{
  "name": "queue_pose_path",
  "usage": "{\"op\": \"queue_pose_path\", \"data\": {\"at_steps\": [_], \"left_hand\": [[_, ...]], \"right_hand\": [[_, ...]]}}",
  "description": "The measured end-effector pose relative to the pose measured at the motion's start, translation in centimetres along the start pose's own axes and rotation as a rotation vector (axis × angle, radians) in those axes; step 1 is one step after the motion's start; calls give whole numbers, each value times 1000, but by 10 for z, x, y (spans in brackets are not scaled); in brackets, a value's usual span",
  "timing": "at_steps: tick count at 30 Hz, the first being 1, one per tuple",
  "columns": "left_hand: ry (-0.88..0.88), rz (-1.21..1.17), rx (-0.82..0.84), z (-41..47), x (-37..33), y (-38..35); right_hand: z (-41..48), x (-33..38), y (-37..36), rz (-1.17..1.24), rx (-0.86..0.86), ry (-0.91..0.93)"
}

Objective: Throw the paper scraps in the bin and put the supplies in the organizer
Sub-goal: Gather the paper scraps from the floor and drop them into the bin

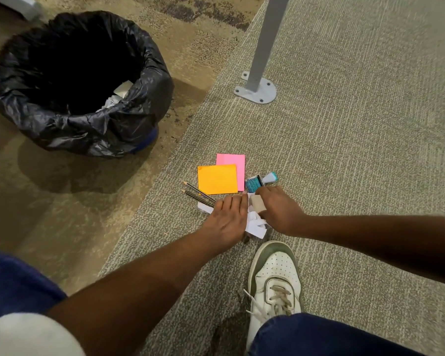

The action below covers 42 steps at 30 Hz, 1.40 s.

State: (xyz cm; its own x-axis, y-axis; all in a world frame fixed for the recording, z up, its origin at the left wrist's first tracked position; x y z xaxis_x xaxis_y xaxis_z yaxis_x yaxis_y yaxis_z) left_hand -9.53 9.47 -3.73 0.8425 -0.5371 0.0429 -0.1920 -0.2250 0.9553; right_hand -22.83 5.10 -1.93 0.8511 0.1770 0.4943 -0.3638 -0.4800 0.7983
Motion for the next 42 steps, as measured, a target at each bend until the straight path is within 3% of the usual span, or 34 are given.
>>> {"op": "queue_pose_path", "data": {"at_steps": [12,23,33,42], "left_hand": [[-24,-39,-9,0,5,12],[45,28,-106,-20,73,50],[255,20,-241,-51,145,115],[529,-201,-442,-76,226,200]], "right_hand": [[13,7,14,157,47,-52],[39,59,46,266,59,23],[65,126,81,412,-110,126],[115,226,154,580,-352,295]]}}
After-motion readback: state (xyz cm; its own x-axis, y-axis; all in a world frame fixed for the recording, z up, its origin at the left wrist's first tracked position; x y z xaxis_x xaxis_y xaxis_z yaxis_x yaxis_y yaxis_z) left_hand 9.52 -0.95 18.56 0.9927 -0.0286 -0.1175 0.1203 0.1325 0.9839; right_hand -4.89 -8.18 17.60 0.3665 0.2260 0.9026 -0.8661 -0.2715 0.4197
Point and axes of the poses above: each hand's wrist, its own z-axis towards the middle knuckle, its own y-axis out of the back of the hand, x = y × z, the point moved 4 cm from there along z, towards the middle knuckle, and after that the axes turned 13 degrees about z, right-handed, at the moved point
